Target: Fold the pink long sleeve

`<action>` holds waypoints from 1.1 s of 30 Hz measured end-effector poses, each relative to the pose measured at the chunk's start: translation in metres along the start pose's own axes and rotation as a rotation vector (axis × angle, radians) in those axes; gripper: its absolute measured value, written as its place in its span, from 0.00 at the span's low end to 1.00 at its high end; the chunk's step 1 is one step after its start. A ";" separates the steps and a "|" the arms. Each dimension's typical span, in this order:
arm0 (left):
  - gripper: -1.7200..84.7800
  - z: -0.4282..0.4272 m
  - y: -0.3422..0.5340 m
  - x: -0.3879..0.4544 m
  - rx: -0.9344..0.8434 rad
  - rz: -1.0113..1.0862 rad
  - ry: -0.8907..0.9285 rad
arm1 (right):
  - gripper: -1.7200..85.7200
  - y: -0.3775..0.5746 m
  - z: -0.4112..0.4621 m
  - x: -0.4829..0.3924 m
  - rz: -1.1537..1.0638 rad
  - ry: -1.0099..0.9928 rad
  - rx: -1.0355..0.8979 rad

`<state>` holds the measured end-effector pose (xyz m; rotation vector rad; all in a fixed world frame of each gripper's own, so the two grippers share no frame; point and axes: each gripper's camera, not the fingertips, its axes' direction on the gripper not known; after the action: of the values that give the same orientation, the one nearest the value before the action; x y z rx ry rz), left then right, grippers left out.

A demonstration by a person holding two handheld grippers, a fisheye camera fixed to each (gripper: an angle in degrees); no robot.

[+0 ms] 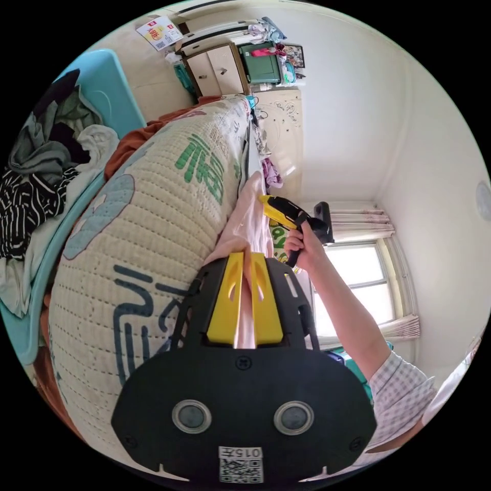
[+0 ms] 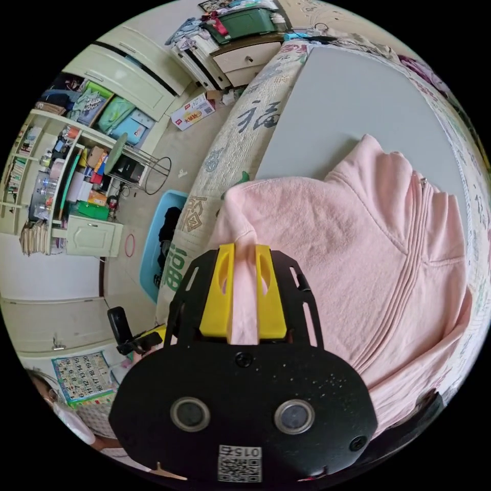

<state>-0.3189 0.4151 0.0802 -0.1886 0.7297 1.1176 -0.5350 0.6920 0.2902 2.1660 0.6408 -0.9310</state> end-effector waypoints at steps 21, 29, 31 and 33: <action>0.01 -0.040 0.034 -0.029 0.243 -0.070 -0.100 | 0.11 0.087 -0.087 0.040 -0.119 -0.007 0.066; 0.05 -0.019 0.086 0.069 -0.113 0.324 -0.230 | 0.13 0.302 -0.133 0.108 0.012 0.045 -0.002; 0.08 0.009 0.124 0.089 -0.224 0.423 -0.222 | 0.13 0.330 -0.133 0.120 0.070 -0.020 0.020; 0.13 0.050 0.166 0.102 -0.342 0.453 -0.277 | 0.13 0.346 -0.136 0.128 0.125 -0.110 0.079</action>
<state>-0.4170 0.5902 0.0910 -0.1551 0.3327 1.6630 -0.1701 0.5915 0.3977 2.1791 0.4166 -1.0155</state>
